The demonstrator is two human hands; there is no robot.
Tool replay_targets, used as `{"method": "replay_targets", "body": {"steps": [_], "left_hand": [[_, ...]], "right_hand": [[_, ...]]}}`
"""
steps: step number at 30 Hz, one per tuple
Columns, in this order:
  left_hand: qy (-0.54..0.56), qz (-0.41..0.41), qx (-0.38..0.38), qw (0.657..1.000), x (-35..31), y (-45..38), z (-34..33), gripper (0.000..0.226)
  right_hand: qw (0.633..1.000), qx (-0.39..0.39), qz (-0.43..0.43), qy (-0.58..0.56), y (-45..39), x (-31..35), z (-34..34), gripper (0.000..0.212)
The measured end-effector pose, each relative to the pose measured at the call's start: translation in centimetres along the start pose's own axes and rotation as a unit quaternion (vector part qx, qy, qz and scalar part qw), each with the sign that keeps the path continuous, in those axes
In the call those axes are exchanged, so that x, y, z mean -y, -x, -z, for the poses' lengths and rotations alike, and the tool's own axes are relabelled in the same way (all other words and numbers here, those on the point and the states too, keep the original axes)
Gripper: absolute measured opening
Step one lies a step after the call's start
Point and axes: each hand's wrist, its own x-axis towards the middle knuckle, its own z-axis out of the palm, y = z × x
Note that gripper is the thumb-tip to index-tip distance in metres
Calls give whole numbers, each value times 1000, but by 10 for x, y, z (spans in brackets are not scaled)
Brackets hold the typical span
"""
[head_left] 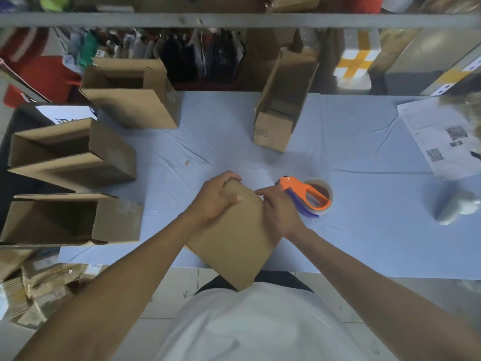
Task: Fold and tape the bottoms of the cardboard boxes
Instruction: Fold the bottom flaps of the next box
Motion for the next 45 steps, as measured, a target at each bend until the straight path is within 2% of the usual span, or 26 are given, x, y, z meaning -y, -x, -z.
{"method": "replay_targets", "body": {"steps": [3, 8, 11, 13, 15, 18, 20, 23, 24, 26, 31, 33, 34, 36, 38, 41, 43, 45], "left_hand": [[52, 1, -53, 997, 7, 6, 6, 31], [74, 20, -110, 991, 14, 6, 11, 22], [138, 59, -154, 977, 6, 2, -2, 20], [91, 86, -167, 978, 4, 3, -18, 19], [-15, 80, -158, 984, 10, 6, -29, 21], [-163, -31, -100, 981, 20, 8, -23, 26], [-200, -82, -47, 975, 17, 7, -14, 28], [-182, -91, -13, 979, 8, 1, -7, 14], [-168, -81, -11, 982, 5, -2, -7, 18], [-124, -35, -6, 992, 2, -7, -10, 26], [0, 79, -29, 996, 4, -19, -22, 23], [-17, 66, -27, 997, -3, -22, -23, 9], [-58, 31, -28, 997, -6, -24, -23, 7], [-195, -54, -17, 979, -13, -23, -27, 17], [-320, -92, -18, 943, -19, -16, -32, 21], [-449, -65, -54, 889, -26, 6, -48, 33], [-450, -8, -42, 892, -30, 23, -65, 64], [-392, 37, -30, 919, -34, 29, -79, 84]], "right_hand": [[999, -24, 33, 32, -3, -3, -7, 29], [992, 15, 68, 109, -25, 4, -6, 42], [988, -3, 53, 147, -48, 8, 6, 36], [985, 29, 41, 166, -56, 8, 14, 31], [981, 69, 52, 175, -50, 3, 16, 29], [977, 78, 77, 180, -32, -7, 15, 30], [975, 87, 94, 183, -26, -8, 17, 25], [979, 93, 90, 159, -30, -5, 27, 23], [982, 92, 84, 145, -32, -4, 30, 22], [987, 94, 61, 119, -37, -5, 33, 19], [989, 64, 49, 121, -39, -3, 25, 17], [986, 47, 60, 149, -37, -1, 21, 18], [985, 48, 66, 155, -35, -2, 21, 19], [981, 62, 91, 158, -34, -4, 23, 23], [976, 85, 109, 168, -33, -7, 27, 24], [974, 99, 109, 173, -32, -7, 32, 26], [976, 88, 108, 167, -33, -8, 33, 26], [978, 74, 96, 170, -34, -8, 31, 24]]}}
